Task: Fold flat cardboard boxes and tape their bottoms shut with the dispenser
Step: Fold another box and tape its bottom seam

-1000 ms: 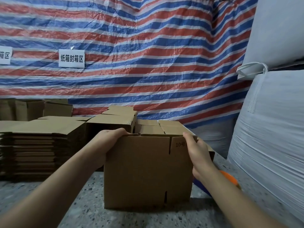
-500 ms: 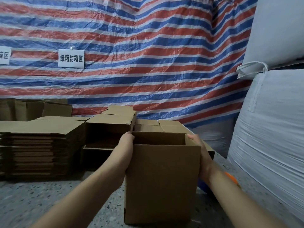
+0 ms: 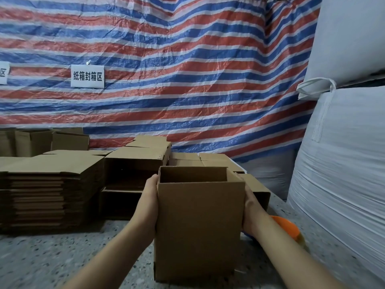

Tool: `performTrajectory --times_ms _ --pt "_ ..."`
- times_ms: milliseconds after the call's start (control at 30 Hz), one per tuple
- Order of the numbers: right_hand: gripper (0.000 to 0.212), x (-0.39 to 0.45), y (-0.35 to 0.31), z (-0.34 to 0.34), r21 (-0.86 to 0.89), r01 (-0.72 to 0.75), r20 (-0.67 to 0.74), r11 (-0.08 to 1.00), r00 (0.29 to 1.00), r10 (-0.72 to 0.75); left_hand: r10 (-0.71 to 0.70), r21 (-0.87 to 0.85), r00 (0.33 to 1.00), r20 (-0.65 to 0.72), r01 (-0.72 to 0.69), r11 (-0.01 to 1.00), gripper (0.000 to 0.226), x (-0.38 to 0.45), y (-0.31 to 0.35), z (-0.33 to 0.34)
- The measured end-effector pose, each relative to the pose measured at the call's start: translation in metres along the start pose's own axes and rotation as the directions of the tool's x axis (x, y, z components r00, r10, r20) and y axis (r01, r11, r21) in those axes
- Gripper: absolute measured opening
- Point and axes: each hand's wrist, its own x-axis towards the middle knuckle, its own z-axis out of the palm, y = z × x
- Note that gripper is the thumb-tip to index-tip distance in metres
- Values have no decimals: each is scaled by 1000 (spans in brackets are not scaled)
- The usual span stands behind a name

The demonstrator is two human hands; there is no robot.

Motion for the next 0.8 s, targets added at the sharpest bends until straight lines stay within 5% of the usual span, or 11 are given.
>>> performTrajectory --times_ms 300,533,700,800 --pt "65 -7 11 -11 -40 18 52 999 999 -16 -13 25 1000 -16 13 1000 51 8 -4 -5" --pt "69 1 25 -15 0 -6 -62 1000 998 6 -66 3 998 4 66 998 44 2 -10 -5" --pt "64 8 23 -15 -72 -21 -87 997 996 15 -34 45 997 69 31 999 17 -4 -8 -3" --pt "68 5 23 -14 -33 -35 -72 999 997 32 -9 -2 1000 5 9 1000 28 -5 -9 -4"
